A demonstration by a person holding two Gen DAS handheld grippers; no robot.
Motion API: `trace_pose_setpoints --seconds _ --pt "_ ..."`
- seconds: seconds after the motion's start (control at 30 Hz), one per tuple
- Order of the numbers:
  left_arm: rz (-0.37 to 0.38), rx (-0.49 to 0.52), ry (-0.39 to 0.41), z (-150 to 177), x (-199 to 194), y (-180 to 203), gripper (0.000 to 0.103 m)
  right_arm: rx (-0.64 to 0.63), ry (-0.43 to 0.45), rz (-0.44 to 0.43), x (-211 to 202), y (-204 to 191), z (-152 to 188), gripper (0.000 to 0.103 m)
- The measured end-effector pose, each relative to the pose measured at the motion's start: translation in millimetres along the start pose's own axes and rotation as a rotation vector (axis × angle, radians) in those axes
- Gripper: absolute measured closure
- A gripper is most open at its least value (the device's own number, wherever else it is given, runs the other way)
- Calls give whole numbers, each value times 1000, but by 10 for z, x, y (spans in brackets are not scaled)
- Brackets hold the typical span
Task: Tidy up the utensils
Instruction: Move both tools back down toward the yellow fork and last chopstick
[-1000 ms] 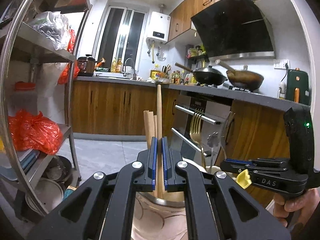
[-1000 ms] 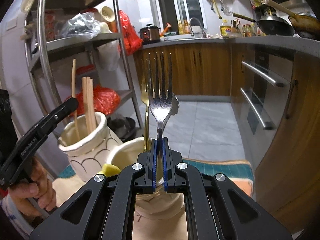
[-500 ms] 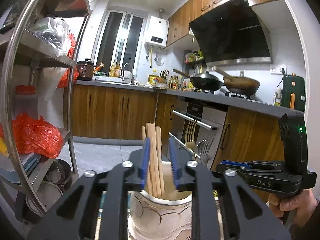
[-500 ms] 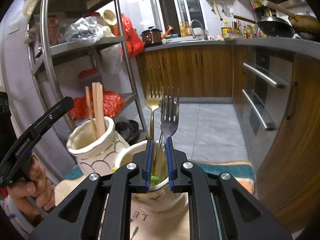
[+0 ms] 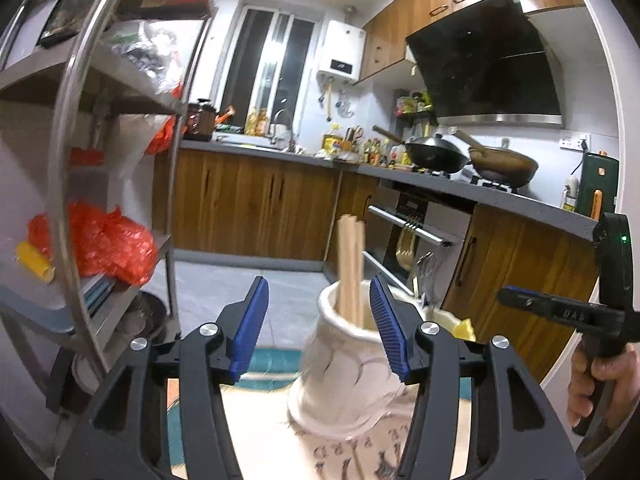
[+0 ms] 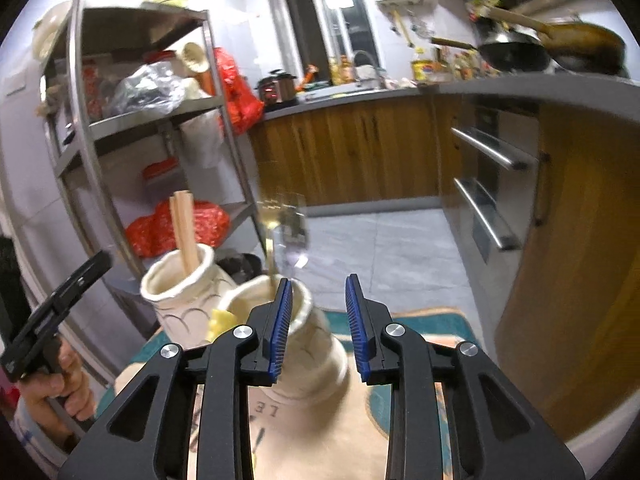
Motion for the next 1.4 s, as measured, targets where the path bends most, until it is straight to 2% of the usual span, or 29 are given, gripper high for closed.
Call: trace_pose_setpoints --seconds 0.23,0.5,0.57,0.77,0.93,1.13,1.2,1.3,1.33,1.4 --pt "-30 -48 -101 221 -44 -199 49 64 -65 51 -94 267 204 74" --pt "-20 -65 -255 566 -5 -204 50 53 -231 94 -29 350 692 74" --pt "-14 -54 -288 650 -4 -168 49 44 -269 79 -16 322 782 74" --pt "3 -17 -388 862 13 -36 50 -15 -345 14 19 51 983 70" --pt "50 9 -494 1063 80 113 50 -99 -401 -55 51 -300 1097 67" --pt "85 54 -564 1174 174 293 51 -226 -467 -115 22 -714 1281 60" --pt "98 76 -596 1219 240 364 53 -271 -494 -128 22 -831 1363 59" --pt "98 98 -650 1299 338 410 65 -323 -529 -134 56 -942 1444 59" --pt "95 103 -670 1333 370 415 73 -338 -536 -130 49 -957 1491 60" --pt "87 109 -705 1398 417 416 78 -377 -531 -112 59 -987 1537 68"
Point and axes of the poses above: each gripper's, at about its wrist camera, not at the fingertips, and x roughly the way its jaws point, y to its right, z to its underside, the point moved 2 cm from there along x, roughly the way its jaws point, and after that the axes turned 10 degrees about z, right-handed, at the moved point
